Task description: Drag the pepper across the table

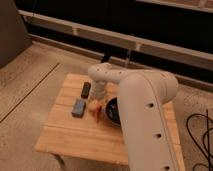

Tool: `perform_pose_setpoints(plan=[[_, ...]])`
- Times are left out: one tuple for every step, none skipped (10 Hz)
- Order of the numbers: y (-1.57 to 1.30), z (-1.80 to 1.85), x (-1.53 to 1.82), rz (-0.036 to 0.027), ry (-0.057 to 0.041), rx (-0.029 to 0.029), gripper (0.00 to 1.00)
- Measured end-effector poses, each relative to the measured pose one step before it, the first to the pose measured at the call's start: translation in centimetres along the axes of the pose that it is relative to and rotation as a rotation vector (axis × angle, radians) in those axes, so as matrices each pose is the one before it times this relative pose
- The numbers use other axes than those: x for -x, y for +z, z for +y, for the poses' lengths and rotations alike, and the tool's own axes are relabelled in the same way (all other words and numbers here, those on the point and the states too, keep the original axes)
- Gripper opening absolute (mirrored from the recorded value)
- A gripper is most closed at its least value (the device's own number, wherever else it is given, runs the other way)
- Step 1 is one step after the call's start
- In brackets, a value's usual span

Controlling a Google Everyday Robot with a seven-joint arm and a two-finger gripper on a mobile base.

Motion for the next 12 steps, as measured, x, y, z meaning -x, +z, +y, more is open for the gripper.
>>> perform_pose_setpoints(plan=[[0.168,0.19,-0.048,0.00426,-0.0145,0.00639,0.43],[0.38,0.093,-0.14,0.01052,-0.01576,0.00763,0.29],[0.281,-0.077,-0.16,0.01044,-0.00506,0.00459,0.18],[0.285,-0.312,-0.132,0.01043,0.00142,0.00281,0.09],[0.412,-0.401,-0.182,0.0141,0.0025,0.00248,0.01],[0.335,-0.1,-0.15,0.0105,-0.00242,0.00078,0.0],[0.158,0.069,-0.04,0.00636,-0.00568,0.00144,0.0],[0.094,0.189,0.001,0.00631,-0.00663,0.00318,0.0],[0.031,0.069,0.044,0.00104,-0.00554,-0.00159,0.0],[0.035,0.015,0.039,0.00001,-0.00617,-0.00366,0.0],[-0.187,0.039,0.135,-0.00752,-0.00572,-0.00628,0.0],[-1.129,0.335,0.659,-0.03753,-0.01941,-0.01568,0.0]])
